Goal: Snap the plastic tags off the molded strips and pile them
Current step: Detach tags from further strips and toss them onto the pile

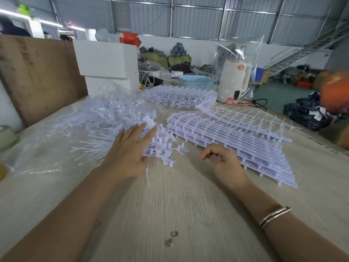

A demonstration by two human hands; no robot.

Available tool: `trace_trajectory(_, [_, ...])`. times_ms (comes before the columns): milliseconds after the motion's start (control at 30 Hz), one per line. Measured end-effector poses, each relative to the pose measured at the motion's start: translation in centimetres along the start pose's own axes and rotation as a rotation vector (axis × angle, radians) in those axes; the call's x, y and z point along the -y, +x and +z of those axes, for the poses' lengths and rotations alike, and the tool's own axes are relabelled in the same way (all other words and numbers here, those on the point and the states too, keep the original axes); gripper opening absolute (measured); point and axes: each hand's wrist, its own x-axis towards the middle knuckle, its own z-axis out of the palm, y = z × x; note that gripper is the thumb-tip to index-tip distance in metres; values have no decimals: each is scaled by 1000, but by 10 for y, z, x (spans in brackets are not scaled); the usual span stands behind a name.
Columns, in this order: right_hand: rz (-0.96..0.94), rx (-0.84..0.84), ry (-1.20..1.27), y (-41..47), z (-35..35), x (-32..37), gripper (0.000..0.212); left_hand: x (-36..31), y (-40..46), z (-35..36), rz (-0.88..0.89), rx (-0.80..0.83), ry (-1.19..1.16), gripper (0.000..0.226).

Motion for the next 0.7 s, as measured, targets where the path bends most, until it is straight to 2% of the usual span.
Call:
trace_trajectory(100, [-6,1,-24,-1,0,2,52,-23,-2,-6,135,-119,-7,79])
trace_trajectory(167, [-12,14,-44,-2,1,4,50,-42,-5,-7,297,-201,-97,64])
trace_trajectory(267, [-86,67,-142,-5,6,5,33,-70,-9,3,493,-148,-241,41])
trace_trajectory(333, [-96,95,-247,-6,8,4,26,-79,-11,13,481,-63,-326,34])
trace_trajectory(467, [-25,46,-321,-2,5,3,30,-80,-15,29,364,29,-427,39])
trace_trajectory(700, [-44,16,-464,48,-26,3,27,-83,-11,29,429,42,-376,32])
